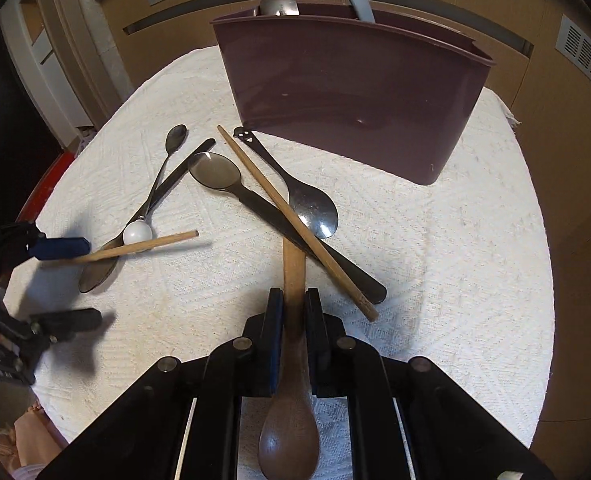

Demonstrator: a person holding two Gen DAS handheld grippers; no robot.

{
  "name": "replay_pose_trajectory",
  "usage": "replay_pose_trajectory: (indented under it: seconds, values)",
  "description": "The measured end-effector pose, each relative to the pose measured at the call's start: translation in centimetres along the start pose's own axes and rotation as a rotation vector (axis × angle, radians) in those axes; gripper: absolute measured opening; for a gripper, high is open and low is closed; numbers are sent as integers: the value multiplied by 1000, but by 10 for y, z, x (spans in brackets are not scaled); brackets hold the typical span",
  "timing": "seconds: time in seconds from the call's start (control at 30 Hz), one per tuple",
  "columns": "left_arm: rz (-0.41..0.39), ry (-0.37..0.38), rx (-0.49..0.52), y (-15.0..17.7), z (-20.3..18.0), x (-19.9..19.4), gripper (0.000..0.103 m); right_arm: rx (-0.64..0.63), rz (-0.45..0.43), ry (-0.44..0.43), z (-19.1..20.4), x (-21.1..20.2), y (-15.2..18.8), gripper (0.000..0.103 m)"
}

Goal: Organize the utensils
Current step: 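Grasp a wooden chopstick with the left tool while the right tool holds the wooden spoon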

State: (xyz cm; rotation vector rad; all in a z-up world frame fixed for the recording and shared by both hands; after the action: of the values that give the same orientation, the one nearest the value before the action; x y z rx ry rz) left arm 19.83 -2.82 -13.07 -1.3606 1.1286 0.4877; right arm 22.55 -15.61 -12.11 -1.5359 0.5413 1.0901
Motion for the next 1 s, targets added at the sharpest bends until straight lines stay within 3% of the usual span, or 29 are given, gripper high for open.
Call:
replay_pose_trajectory:
  seconds: [0.03,0.13,0.23,0.33,0.53,0.77,0.9,1.0]
  values:
    - [1,-25,32,-1,-6,2,49,0,-1,-1,0,0,0,9]
    - [10,-81,85,-9,-12,9,37,-11,-5,-3,1,1,2,9]
    - [22,-84,75,-20,-11,15,37,-33,-19,-10,6,0,2,11]
    - [17,-92,47,-30,-8,20,37,-16,-44,-70,8,-5,3,11]
    - [10,39,-110,-31,-13,14,37,1,-69,-83,4,-11,4,11]
    - [27,11,-26,-18,-23,3,38,-42,-40,-60,13,4,-7,12]
    - [9,-13,1,-17,-21,-7,46,-104,-41,-16,21,4,-10,10]
    - [-9,-15,27,-21,-24,-14,46,-96,-66,-60,23,-6,-9,11]
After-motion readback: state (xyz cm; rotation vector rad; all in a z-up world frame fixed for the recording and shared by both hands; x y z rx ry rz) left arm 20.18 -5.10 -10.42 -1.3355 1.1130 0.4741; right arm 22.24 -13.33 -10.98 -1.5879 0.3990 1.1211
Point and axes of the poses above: each gripper's, at about its wrist camera, not at the fingertips, and x roughly the way its jaws point, z to its left, y to its underside, the point moved 7 cm from there along x, roughly the way its jaws point, and after that the axes turned 4 degrees about -x, right-handed, at the moved point
